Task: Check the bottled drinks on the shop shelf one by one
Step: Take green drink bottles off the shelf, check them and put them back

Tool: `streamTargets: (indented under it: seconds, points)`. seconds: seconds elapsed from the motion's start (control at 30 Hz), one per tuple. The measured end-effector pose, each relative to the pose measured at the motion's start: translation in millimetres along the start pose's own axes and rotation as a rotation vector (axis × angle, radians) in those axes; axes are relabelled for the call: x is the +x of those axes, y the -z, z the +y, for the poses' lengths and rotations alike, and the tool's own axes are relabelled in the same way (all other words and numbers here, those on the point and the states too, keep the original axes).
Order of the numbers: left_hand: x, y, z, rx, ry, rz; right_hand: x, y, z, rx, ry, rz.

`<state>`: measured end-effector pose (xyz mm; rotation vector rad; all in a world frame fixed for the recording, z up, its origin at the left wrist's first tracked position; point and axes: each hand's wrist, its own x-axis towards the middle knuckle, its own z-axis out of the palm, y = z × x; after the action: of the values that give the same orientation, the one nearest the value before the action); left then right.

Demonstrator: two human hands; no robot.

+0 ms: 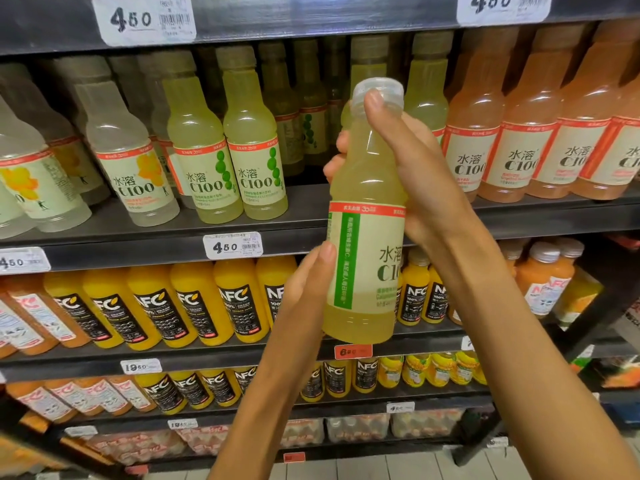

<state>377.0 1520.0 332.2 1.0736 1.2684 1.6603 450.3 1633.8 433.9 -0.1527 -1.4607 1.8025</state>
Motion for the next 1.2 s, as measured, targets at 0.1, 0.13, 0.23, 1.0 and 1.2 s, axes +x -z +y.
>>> streamTargets:
  seconds: [0.1, 0.13, 0.23, 1.0, 1.2]
  points:
    - [1, -2, 4, 0.116, -0.109, -0.016, -3, 0, 0, -0.092, 0.047, 0.016]
    - [3, -3, 3, 0.158, -0.123, -0.012, -5, 0, 0, -0.123, 0.069, 0.002]
    - [10, -2, -2, 0.235, -0.156, 0.006, -11, 3, 2, -0.226, 0.181, -0.097]
    - [-3, 6, 2, 0.023, 0.001, -0.140, 1, 12, 11, 0.037, -0.063, -0.127]
    - [-7, 6, 11, 0.123, 0.031, -0.075, 10, 13, 5, -0.094, -0.149, -0.005]
